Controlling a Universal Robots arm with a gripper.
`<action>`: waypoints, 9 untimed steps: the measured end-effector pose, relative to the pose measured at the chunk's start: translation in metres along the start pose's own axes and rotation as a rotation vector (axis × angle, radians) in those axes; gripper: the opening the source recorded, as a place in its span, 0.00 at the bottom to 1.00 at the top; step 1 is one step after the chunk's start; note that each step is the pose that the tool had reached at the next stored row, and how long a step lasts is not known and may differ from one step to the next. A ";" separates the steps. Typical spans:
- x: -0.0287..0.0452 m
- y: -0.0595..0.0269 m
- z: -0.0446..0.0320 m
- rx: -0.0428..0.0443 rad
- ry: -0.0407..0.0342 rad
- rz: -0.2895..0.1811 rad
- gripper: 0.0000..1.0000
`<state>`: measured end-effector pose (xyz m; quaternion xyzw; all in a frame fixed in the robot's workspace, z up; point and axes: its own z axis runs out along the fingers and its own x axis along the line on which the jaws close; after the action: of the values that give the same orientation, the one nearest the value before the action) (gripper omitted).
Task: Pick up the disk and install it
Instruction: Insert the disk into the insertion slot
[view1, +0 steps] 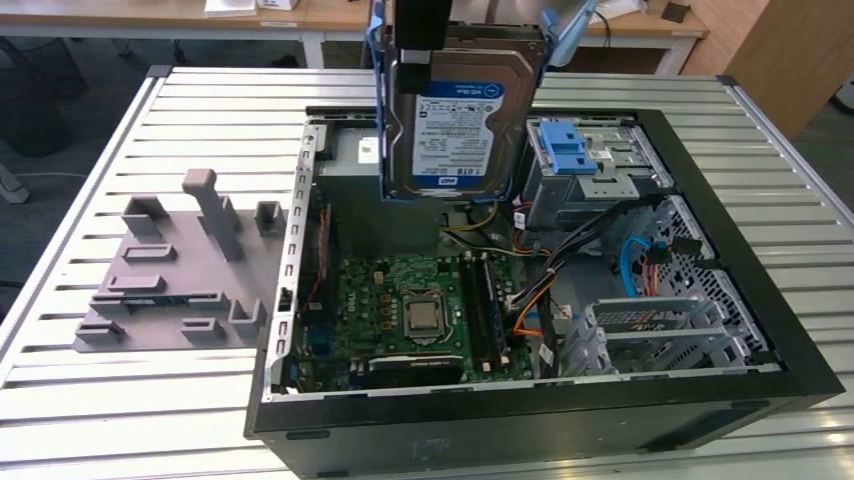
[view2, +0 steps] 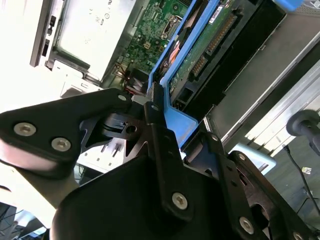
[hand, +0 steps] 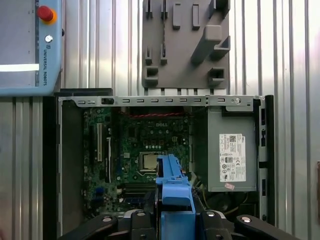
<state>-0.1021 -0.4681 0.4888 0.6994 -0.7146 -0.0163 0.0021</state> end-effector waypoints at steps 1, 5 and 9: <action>0.0011 -0.0009 0.0000 0.0000 0.0000 0.000 0.36; 0.0055 -0.0045 0.0001 0.0000 0.0000 0.000 0.36; 0.0101 -0.0085 0.0002 0.0000 0.0001 0.000 0.36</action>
<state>-0.0938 -0.4784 0.4882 0.6994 -0.7146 -0.0163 0.0022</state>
